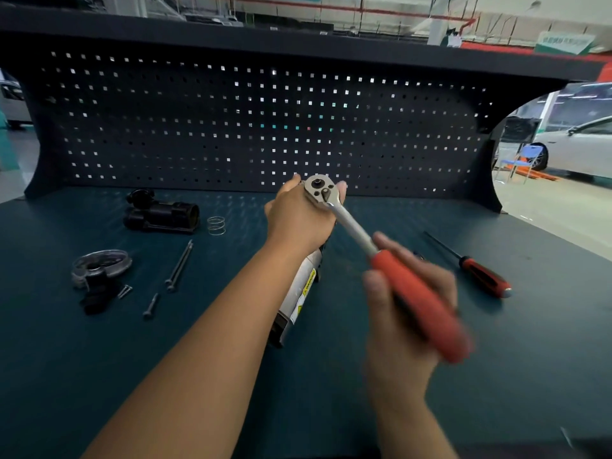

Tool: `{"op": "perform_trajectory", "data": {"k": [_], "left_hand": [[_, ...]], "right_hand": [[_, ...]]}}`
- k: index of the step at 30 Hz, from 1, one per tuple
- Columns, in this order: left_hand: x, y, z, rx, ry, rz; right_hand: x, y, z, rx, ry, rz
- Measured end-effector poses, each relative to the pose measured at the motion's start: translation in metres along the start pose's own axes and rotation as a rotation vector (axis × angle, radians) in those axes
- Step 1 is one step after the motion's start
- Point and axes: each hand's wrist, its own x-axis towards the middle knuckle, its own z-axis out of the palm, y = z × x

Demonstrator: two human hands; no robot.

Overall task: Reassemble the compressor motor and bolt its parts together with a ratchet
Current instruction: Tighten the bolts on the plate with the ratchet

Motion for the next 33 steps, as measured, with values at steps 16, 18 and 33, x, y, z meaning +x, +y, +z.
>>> {"op": "perform_trajectory", "data": {"k": [16, 18, 33], "left_hand": [[-0.002, -0.020, 0.017, -0.034, 0.042, 0.156], [-0.004, -0.016, 0.016, -0.126, 0.076, 0.125], [0.003, -0.009, 0.004, -0.015, 0.051, 0.020]], "right_hand": [[0.130, 0.022, -0.010, 0.250, 0.056, 0.742], [0.162, 0.024, 0.001, 0.204, -0.093, 0.770], [0.013, -0.019, -0.012, 0.505, 0.064, 0.386]]}}
